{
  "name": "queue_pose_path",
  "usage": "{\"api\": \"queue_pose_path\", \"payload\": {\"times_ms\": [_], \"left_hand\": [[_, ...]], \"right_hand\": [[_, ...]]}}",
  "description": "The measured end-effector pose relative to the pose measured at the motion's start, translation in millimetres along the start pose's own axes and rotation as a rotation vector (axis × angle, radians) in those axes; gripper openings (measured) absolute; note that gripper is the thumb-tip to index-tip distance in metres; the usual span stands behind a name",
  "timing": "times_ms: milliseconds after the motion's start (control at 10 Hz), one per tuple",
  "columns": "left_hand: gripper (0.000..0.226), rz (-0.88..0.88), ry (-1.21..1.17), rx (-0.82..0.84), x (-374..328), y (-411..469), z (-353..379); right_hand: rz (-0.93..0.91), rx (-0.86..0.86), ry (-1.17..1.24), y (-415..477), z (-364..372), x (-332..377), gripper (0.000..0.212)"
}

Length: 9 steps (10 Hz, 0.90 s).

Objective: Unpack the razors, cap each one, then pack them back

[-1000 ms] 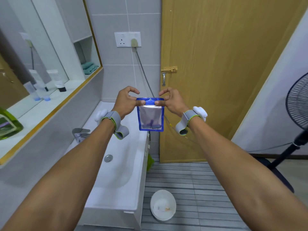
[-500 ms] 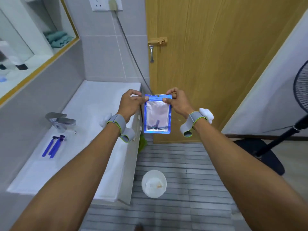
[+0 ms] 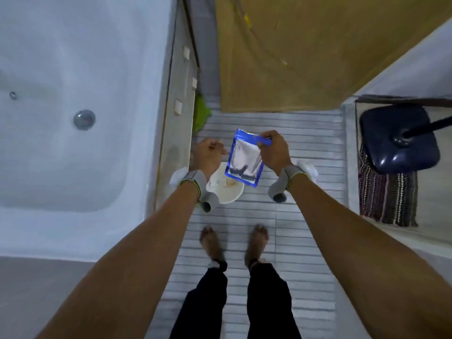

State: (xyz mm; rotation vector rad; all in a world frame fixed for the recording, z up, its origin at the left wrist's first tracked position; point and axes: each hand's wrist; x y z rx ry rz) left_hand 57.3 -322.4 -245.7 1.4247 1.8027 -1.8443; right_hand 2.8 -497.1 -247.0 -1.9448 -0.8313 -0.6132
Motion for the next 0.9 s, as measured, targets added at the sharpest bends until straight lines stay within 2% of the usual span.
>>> {"api": "queue_pose_path", "payload": {"times_ms": [100,200,300,500,600,700,900], "left_hand": [[0.016,-0.138,-0.007,-0.053,73,63,20],[0.017,-0.230,0.000,-0.079,125,99,27],[0.030,-0.325,0.120,-0.141,213,155,32],[0.028,-0.359,0.211,-0.181,295,212,28],[0.030,-0.365,0.153,-0.183,313,226,26],[0.030,-0.365,0.103,-0.164,328,227,25],[0.021,-0.291,-0.106,-0.075,258,190,20]], "right_hand": [[0.134,0.077,0.012,49,63,-81,0.023],[0.182,0.126,-0.002,79,101,-131,0.023],[0.222,0.172,-0.024,134,161,-195,0.024],[0.203,0.257,-0.053,197,240,-252,0.024],[0.211,0.288,-0.034,212,257,-267,0.022],[0.137,0.312,-0.115,215,263,-284,0.027],[0.032,0.284,-0.056,174,211,-219,0.015]]}}
Point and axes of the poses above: each hand's wrist, its own y-axis towards the middle knuckle, its own z-axis out of the palm, x = y × z, and after that the axes turned 12 degrees about x, right-handed
